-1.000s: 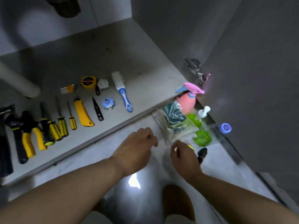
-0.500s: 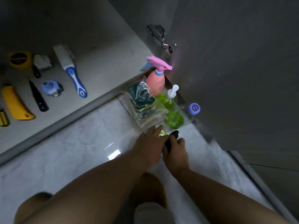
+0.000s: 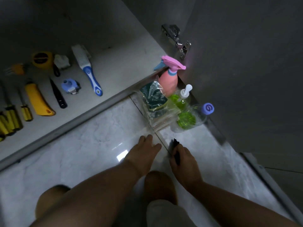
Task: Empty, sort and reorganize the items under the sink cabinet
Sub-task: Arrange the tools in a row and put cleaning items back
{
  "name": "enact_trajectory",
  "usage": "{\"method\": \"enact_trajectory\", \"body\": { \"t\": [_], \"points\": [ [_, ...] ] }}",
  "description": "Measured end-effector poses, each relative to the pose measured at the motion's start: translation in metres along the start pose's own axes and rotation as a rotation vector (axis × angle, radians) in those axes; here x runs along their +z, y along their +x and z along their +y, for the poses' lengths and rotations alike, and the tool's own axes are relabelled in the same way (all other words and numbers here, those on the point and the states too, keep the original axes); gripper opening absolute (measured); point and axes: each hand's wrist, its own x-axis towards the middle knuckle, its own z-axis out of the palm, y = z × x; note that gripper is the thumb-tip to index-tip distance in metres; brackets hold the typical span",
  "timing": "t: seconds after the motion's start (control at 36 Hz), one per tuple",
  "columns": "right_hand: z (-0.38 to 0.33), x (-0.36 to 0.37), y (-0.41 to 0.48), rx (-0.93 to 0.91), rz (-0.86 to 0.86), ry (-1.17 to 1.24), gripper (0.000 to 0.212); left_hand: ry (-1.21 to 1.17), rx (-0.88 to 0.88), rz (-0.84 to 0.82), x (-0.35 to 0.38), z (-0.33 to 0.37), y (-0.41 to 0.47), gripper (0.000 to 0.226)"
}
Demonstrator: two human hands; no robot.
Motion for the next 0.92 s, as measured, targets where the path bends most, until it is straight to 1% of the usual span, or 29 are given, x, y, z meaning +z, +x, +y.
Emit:
{"method": "enact_trajectory", "body": {
  "t": [0.06,0.08,0.17,0.25,0.31,0.33,0.36,0.42,0.5,0.56,0.61,0.69,0.81,0.86,0.92],
  "points": [
    [-0.013,-0.004,0.002,-0.069,-0.046,0.034,0.018,-0.086,-0.006,0.016,-0.013,-0.016,-0.02,0.048],
    [-0.021,-0.006,0.006,-0.103,-0.073,0.051,0.017,-0.109,-0.011,0.02,-0.022,-0.024,-0.031,0.046],
    [-0.054,-0.016,0.026,-0.18,-0.148,0.066,0.015,-0.106,-0.039,0.028,-0.059,-0.05,-0.065,0.051],
    [-0.099,-0.03,0.054,-0.244,-0.14,0.128,0.02,-0.068,-0.064,0.088,-0.102,-0.077,-0.103,0.051],
    [-0.132,-0.039,0.075,-0.28,-0.102,0.161,0.022,-0.094,-0.113,0.143,-0.131,-0.094,-0.127,0.049],
    [-0.149,-0.043,0.085,-0.295,-0.081,0.17,0.022,-0.175,-0.153,0.181,-0.144,-0.102,-0.137,0.047],
    [-0.166,-0.047,0.095,-0.309,-0.061,0.178,0.023,-0.321,-0.191,0.235,-0.156,-0.11,-0.146,0.043],
    [-0.196,-0.053,0.116,-0.34,-0.037,0.197,0.022,-0.715,-0.245,0.369,-0.174,-0.124,-0.16,0.035],
    [-0.232,-0.058,0.146,-0.372,-0.039,0.168,0.019,-1.222,-0.336,0.533,-0.18,-0.141,-0.172,0.036],
    [-0.253,-0.06,0.168,-0.365,-0.024,0.108,0.017,-1.468,-0.383,0.615,-0.175,-0.151,-0.172,0.036],
    [-0.273,-0.061,0.189,-0.353,-0.022,0.041,0.015,-1.596,-0.422,0.673,-0.167,-0.16,-0.167,0.031],
    [-0.296,-0.056,0.216,-0.323,-0.035,-0.029,0.015,-1.717,-0.458,0.748,-0.158,-0.173,-0.154,0.023],
    [-0.315,-0.042,0.24,-0.305,-0.028,-0.103,0.016,-1.89,-0.417,0.805,-0.154,-0.183,-0.141,0.016],
    [-0.322,-0.034,0.248,-0.284,-0.029,-0.131,0.019,-1.953,-0.407,0.803,-0.152,-0.185,-0.137,0.018],
    [-0.326,-0.028,0.252,-0.274,-0.051,-0.165,0.024,-1.955,-0.443,0.798,-0.148,-0.186,-0.134,0.027]
  ]
}}
